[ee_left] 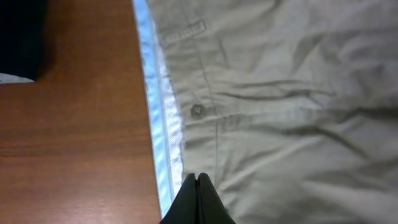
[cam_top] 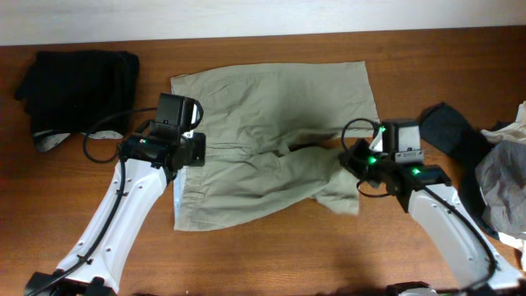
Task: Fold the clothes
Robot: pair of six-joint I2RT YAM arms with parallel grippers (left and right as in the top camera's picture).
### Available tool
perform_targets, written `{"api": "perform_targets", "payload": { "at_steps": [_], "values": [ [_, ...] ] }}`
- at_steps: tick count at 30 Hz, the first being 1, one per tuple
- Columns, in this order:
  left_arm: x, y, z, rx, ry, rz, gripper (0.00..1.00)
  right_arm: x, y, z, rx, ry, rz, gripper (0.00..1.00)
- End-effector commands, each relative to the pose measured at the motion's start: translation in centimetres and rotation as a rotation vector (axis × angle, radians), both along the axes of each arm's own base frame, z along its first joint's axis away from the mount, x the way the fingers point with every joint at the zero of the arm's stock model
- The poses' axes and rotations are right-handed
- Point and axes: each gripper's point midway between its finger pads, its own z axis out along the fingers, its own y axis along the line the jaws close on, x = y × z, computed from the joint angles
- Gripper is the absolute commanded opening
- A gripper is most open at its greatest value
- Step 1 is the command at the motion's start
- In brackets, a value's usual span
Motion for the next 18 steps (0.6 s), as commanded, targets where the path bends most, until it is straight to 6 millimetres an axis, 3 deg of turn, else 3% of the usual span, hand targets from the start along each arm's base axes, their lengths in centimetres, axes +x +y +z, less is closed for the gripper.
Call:
{"api": "perform_targets", "payload": {
  "at_steps": [1,4,9,13,18],
  "values": [
    [-1.3,-2.6,-0.5,-0.12,0.07,-0.106,0.02,0.2,0.4,3.6,-0.007,-0.095,0.064,0.04],
    [-2.0,-3.1,-1.1,-0.147,0.114,-0.124,0.03,-0.8,1.4,4.2,0.002,-0.108,0.126,0.04],
    [-2.5,-3.0,-1.7,-0.143,0.139,-0.122,0.05,-2.4,5.2,6.2,-0.064,-0.221,0.319,0.04],
    [-2.5,-3.0,-1.8,-0.142,0.142,-0.122,0.05,-2.7,5.9,7.0,-0.261,-0.333,0.402,0.04],
    [-2.6,-3.0,-1.9,-0.14,0.147,-0.124,0.09,-2.6,6.6,8.1,-0.347,-0.429,0.514,0.04]
  ]
}}
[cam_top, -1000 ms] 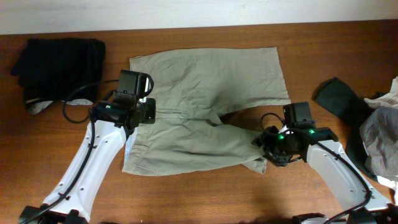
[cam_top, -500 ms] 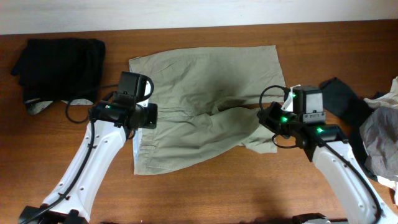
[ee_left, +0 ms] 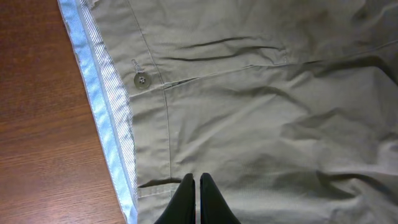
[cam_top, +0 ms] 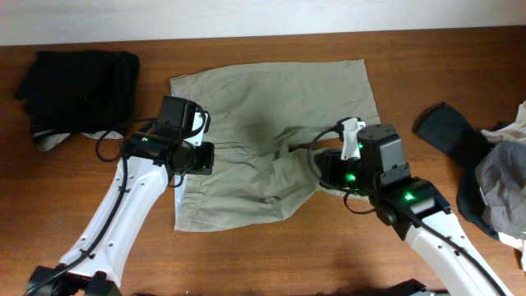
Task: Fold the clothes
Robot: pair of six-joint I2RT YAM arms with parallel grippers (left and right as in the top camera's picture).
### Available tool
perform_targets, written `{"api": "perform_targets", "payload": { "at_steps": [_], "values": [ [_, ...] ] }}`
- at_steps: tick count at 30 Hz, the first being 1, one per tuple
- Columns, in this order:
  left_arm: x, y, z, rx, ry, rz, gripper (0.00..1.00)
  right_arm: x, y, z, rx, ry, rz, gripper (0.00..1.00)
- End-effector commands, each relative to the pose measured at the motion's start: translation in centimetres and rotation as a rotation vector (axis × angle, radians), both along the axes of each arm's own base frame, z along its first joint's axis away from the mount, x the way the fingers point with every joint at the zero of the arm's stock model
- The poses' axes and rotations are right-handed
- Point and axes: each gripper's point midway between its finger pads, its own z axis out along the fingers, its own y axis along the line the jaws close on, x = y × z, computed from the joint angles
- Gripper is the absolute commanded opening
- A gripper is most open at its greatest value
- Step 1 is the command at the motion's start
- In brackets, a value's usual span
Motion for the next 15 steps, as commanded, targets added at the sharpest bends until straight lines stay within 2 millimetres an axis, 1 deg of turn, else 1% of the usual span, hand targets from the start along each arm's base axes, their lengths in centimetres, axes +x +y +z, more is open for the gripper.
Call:
{"api": "perform_targets", "payload": {
  "at_steps": [1,4,7,8,9,11,13,15],
  "values": [
    [-0.4,-0.2,-0.5,-0.005,0.023,-0.025,0.1,0.9,-0.2,2.3,-0.11,-0.149,0.082,0.04],
    [-0.8,-0.1,-1.0,-0.001,0.042,-0.025,0.11,1.2,-0.1,3.2,-0.154,-0.204,0.133,0.04],
    [-1.7,0.0,-2.2,0.003,0.076,-0.026,0.1,1.3,0.0,4.3,-0.192,-0.247,0.175,0.04],
    [-2.2,-0.3,-3.1,-0.016,0.099,-0.033,0.09,1.3,-0.1,4.8,-0.207,-0.258,0.191,0.04],
    [-2.6,-0.7,-3.7,-0.038,0.117,-0.042,0.05,1.2,-0.1,5.1,-0.219,-0.264,0.204,0.04],
    [-3.4,-1.3,-5.2,-0.08,0.145,-0.055,0.01,0.9,-0.2,5.6,-0.254,-0.275,0.239,0.04],
    [-3.7,-1.4,-6.5,-0.093,0.155,-0.03,0.01,0.7,-0.3,5.6,-0.269,-0.27,0.254,0.04],
    [-3.8,-1.3,-7.9,-0.093,0.155,-0.028,0.01,0.3,-0.4,5.2,-0.274,-0.244,0.259,0.04]
  ]
}}
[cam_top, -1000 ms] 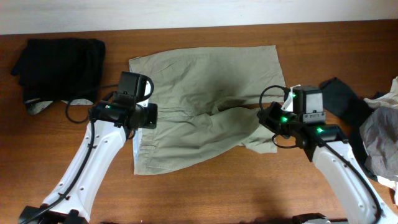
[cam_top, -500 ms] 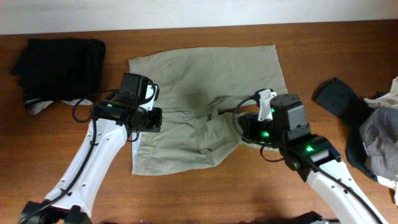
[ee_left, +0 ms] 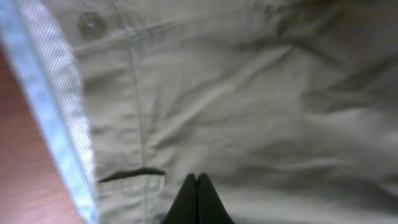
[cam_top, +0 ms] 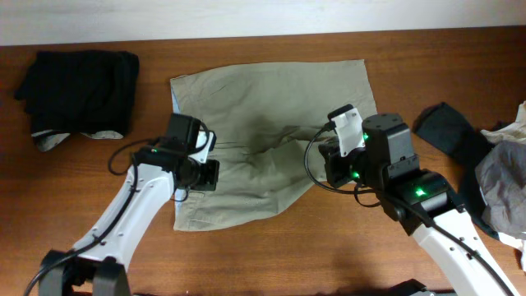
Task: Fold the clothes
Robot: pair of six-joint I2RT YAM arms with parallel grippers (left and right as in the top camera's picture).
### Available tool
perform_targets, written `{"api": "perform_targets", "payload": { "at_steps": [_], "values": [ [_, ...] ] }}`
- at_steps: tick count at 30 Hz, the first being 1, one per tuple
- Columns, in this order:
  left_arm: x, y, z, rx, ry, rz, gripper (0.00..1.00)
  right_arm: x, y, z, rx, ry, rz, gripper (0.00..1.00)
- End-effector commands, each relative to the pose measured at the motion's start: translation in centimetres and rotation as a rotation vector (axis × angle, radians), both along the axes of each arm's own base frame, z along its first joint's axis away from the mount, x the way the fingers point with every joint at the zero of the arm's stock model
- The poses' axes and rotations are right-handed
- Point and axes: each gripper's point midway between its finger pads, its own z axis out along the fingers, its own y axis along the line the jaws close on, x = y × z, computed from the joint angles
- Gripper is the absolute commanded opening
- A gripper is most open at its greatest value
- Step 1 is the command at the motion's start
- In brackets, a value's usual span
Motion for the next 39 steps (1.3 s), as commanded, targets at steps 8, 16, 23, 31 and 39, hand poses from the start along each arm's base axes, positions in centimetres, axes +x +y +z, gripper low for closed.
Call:
{"api": "perform_targets", "payload": {
  "at_steps": [8,16,23,31,39],
  "values": [
    [-2.7,-0.6,-7.5,-0.035,0.167,0.002,0.01,-2.8,-0.1,-0.8,-0.08,0.06,0.12,0.04],
    [-3.3,-0.4,-8.8,-0.028,0.217,0.034,0.01,-8.2,2.1,-3.4,-0.203,0.178,0.32,0.04],
    [-3.8,-0.2,-8.9,-0.021,0.242,0.042,0.01,-11.9,0.3,-6.6,-0.244,0.49,0.073,0.51],
    [-4.2,0.4,-9.0,0.012,0.254,0.047,0.01,-9.4,-2.0,-1.6,-0.123,0.461,-0.343,0.74],
    [-4.1,0.5,-9.0,0.022,0.25,0.049,0.01,-12.1,-8.9,-0.4,0.102,0.576,-0.748,0.91]
  ]
}}
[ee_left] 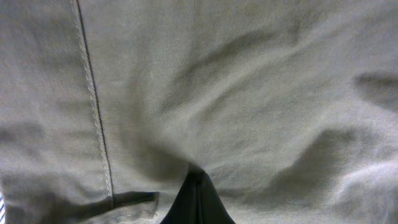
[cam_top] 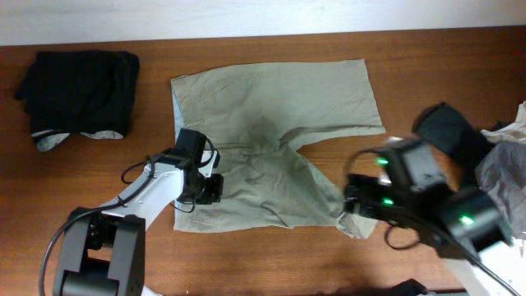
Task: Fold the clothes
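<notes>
Khaki shorts (cam_top: 271,107) lie spread on the wooden table (cam_top: 99,189), waistband to the left, with one leg at the back and the other drawn out toward the front right. My left gripper (cam_top: 209,187) is shut, its tip pressed into the cloth just inside the waistband. In the left wrist view the shut left gripper (ee_left: 196,175) dents the khaki fabric (ee_left: 261,93) beside a seam. My right gripper (cam_top: 352,215) is motion-blurred at the near leg's hem, where the bunched corner of cloth meets it.
A black garment pile (cam_top: 78,82) sits at the back left. A dark garment (cam_top: 448,131) and a heap of grey and cream clothes (cam_top: 501,177) lie at the right edge, close to the right arm.
My right gripper has gone from the middle of the shorts to the front right, and the near leg now lies stretched out after it. The left gripper sits a little lower on the cloth, still shut.
The near leg lay crumpled toward the crotch with my right gripper at its end and my left gripper shut at the waistband. The right gripper then stood further left over the middle of the shorts. Now that leg is spread to the front right while the left gripper pins the waist.
</notes>
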Robot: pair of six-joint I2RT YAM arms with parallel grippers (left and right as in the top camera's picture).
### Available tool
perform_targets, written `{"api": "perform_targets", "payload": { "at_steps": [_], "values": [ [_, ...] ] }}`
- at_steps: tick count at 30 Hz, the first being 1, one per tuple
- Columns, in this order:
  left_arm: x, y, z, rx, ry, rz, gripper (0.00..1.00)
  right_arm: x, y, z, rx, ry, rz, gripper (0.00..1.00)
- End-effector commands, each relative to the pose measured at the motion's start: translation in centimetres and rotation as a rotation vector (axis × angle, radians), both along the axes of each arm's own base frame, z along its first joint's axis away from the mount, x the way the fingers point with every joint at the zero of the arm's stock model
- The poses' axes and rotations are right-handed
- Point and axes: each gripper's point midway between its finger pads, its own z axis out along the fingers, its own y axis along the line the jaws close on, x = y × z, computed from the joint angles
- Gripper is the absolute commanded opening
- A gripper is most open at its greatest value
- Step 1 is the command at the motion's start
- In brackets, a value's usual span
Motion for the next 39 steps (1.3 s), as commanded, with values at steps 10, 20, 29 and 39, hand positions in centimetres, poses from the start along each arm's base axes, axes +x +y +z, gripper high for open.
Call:
{"api": "perform_targets", "payload": {
  "at_steps": [10,20,29,39],
  "values": [
    [-1.7,1.0,-2.0,0.053,0.078,0.013,0.01,-4.5,-2.6,-9.9,0.365,0.259,-0.451,0.76],
    [-1.7,1.0,-2.0,0.053,0.077,0.013,0.01,-2.1,-4.3,-14.5,0.807,0.179,-0.631,0.53],
    [-1.7,0.9,-2.0,0.053,0.077,0.013,0.01,0.3,-4.2,-16.7,1.05,0.205,-0.64,0.52],
    [-1.7,1.0,-2.0,0.053,0.078,0.013,0.01,3.4,-6.0,-16.2,1.085,0.109,-0.668,0.58]
  ]
}}
